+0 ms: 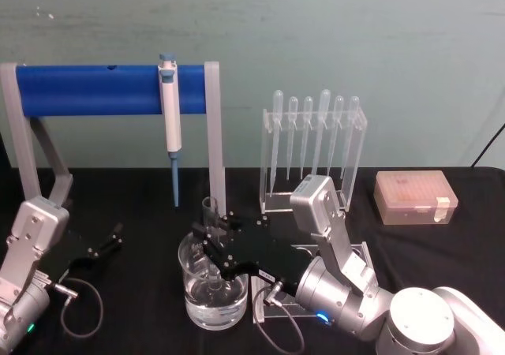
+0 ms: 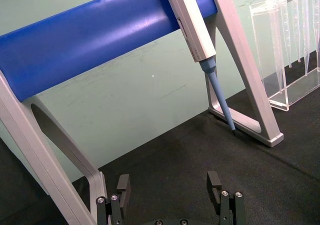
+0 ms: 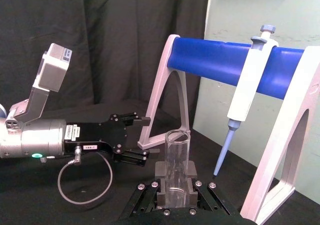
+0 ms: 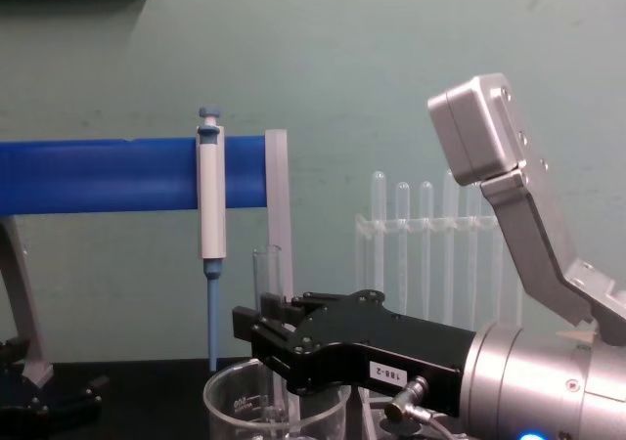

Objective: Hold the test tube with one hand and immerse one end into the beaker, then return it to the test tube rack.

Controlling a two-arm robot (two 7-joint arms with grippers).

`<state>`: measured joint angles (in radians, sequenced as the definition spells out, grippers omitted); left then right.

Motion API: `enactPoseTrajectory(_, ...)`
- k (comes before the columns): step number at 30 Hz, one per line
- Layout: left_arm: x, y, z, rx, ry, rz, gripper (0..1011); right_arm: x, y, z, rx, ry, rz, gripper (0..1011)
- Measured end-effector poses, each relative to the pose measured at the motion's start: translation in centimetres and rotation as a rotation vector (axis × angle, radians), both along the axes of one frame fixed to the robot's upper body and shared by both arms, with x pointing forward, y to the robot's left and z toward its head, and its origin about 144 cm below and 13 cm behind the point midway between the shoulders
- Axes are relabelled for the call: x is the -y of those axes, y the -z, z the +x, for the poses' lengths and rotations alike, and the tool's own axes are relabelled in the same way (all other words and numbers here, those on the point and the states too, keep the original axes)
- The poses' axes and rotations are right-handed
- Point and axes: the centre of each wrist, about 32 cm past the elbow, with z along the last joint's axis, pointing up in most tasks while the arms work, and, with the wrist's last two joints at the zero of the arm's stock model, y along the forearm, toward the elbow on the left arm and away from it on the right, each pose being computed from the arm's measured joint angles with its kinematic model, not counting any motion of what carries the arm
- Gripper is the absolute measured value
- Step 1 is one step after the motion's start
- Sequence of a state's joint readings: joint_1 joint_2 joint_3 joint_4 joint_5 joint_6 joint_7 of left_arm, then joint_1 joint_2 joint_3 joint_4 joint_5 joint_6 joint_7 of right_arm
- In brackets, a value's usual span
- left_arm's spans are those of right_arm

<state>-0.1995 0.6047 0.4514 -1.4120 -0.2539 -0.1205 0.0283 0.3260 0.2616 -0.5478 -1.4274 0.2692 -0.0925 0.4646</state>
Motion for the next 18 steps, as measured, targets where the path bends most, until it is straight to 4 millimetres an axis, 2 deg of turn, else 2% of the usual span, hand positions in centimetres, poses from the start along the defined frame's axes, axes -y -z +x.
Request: enactPoseTrajectory(18, 0.00, 0.00, 0.00, 0.000, 0.000, 0.000, 1000, 0.00, 0.00, 0.00, 0.000, 0.000, 0.000, 227)
